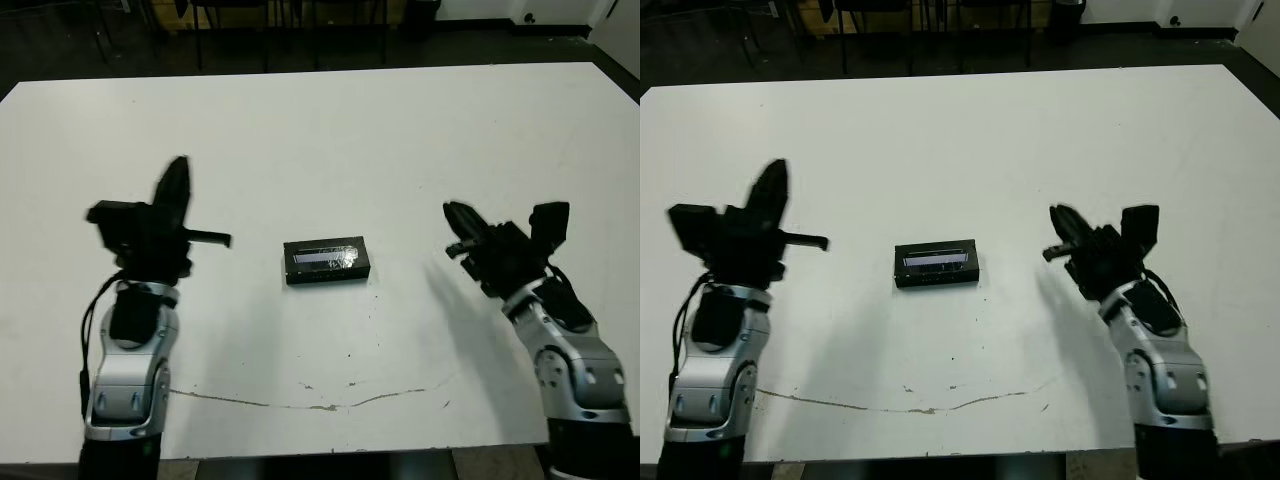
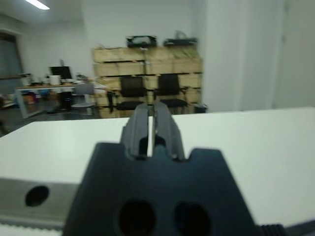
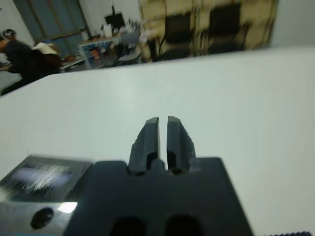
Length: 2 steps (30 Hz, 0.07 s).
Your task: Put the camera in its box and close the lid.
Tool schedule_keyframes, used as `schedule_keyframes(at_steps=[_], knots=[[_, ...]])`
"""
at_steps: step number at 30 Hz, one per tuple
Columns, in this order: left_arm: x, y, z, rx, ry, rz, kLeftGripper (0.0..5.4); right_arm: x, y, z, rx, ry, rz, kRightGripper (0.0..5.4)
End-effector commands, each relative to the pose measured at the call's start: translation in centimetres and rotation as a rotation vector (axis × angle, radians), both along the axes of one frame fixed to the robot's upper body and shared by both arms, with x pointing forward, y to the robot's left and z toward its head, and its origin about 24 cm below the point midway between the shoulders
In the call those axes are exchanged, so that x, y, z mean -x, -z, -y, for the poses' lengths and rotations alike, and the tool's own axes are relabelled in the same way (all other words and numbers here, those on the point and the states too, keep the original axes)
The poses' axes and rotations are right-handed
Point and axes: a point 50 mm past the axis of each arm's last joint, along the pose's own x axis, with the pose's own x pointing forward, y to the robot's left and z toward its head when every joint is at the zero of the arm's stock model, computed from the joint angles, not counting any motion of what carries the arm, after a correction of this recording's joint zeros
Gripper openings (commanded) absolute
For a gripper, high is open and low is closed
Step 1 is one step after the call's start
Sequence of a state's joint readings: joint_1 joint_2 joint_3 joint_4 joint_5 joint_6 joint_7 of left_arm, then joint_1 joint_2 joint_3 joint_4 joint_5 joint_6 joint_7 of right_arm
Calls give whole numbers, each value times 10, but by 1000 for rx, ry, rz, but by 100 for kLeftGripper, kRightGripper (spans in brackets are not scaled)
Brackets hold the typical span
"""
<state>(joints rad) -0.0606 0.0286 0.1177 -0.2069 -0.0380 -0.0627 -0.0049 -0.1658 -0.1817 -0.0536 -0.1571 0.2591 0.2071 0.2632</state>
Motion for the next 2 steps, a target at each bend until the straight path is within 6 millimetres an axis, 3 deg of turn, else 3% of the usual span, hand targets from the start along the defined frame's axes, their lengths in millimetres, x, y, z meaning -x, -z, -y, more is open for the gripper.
schedule_keyframes(at_steps=[1,2], knots=[[-1,17,-5,45,-64,-53,1,-7,2,-7,13,36,32,0],[-2,19,-4,53,-66,-57,1,-9,3,-9,13,40,45,0]])
